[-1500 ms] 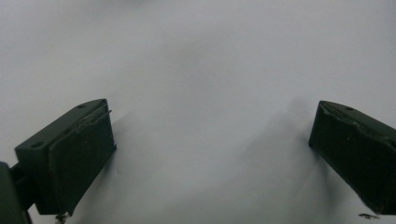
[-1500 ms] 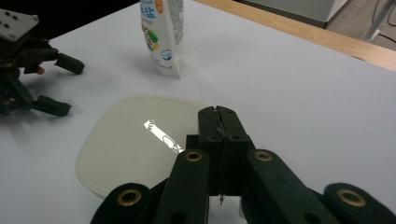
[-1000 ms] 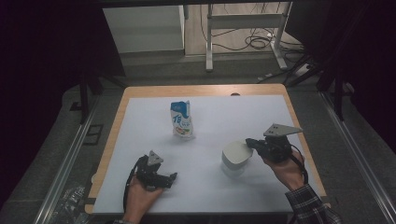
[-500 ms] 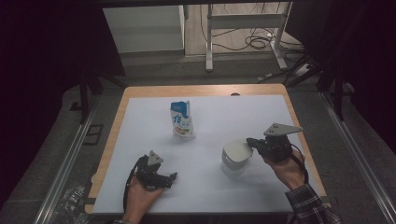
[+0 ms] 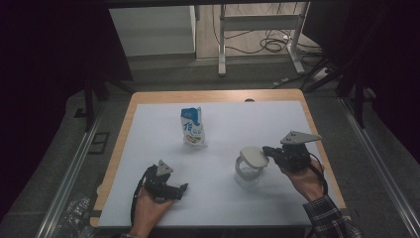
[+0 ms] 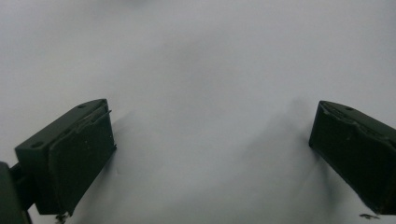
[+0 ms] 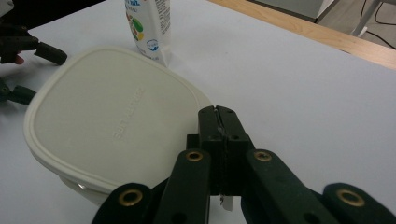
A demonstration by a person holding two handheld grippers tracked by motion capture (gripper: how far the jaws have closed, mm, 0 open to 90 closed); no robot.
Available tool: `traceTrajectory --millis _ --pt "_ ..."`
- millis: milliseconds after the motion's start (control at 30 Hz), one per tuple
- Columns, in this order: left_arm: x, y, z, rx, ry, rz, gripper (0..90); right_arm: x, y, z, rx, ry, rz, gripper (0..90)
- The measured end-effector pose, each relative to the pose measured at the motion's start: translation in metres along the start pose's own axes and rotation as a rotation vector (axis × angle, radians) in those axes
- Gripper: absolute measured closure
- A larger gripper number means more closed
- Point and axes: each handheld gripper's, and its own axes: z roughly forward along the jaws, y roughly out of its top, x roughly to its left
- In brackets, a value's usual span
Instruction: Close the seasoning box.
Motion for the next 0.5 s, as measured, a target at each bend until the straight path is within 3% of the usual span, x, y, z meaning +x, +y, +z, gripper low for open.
traceTrajectory --millis 267,500 --pt "0.0 0.0 0.0 0.004 -0.001 0.001 0.3 -0.003 -0.004 0.002 0.006 -0.012 0.002 89.4" --pt "0.0 0.0 0.0 0.0 0.0 -0.002 0.3 -0.008 -0.013 0.004 -0.004 0.005 0.024 89.3"
